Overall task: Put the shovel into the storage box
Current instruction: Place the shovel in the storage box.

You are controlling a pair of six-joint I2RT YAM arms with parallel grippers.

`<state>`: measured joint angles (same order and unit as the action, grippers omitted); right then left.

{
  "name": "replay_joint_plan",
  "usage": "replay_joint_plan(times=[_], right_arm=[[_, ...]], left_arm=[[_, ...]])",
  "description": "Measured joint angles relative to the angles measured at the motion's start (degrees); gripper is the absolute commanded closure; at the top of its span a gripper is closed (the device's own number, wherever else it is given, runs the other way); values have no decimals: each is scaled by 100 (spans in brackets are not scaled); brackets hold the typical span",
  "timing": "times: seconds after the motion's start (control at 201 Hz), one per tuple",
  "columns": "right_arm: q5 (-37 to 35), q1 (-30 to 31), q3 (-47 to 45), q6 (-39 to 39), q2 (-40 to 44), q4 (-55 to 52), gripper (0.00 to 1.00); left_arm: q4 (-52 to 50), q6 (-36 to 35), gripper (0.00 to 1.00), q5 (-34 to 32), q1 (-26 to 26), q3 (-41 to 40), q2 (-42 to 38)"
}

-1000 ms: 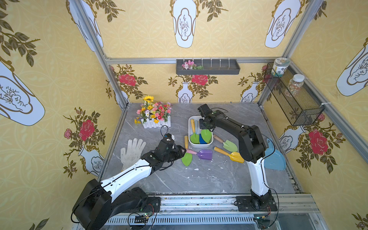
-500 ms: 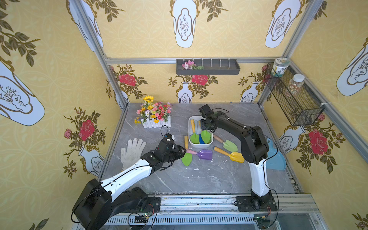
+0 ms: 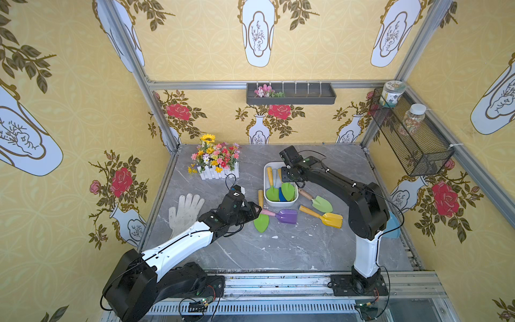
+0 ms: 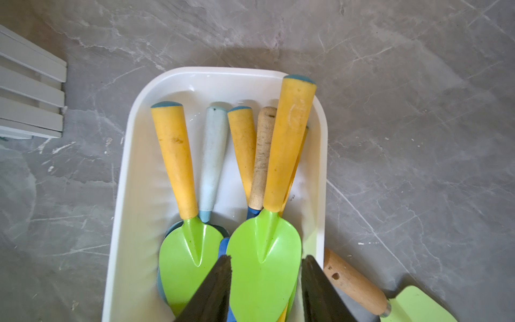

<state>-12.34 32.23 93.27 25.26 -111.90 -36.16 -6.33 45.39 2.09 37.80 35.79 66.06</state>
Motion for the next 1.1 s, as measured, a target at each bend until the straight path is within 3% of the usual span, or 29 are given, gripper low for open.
replay_joint_plan(times=[0.294, 0.817, 1.096], right_arm=[[26, 35, -85, -9, 149, 13, 55], [201, -295, 750, -4, -1226, 17, 65], [317, -208, 328, 42, -1115, 79, 72]], left_arm=[[-11, -26, 56, -42, 0, 20, 0], [-103, -15, 56, -87, 0, -87, -219], [-105, -11, 56, -105, -2, -90, -175]])
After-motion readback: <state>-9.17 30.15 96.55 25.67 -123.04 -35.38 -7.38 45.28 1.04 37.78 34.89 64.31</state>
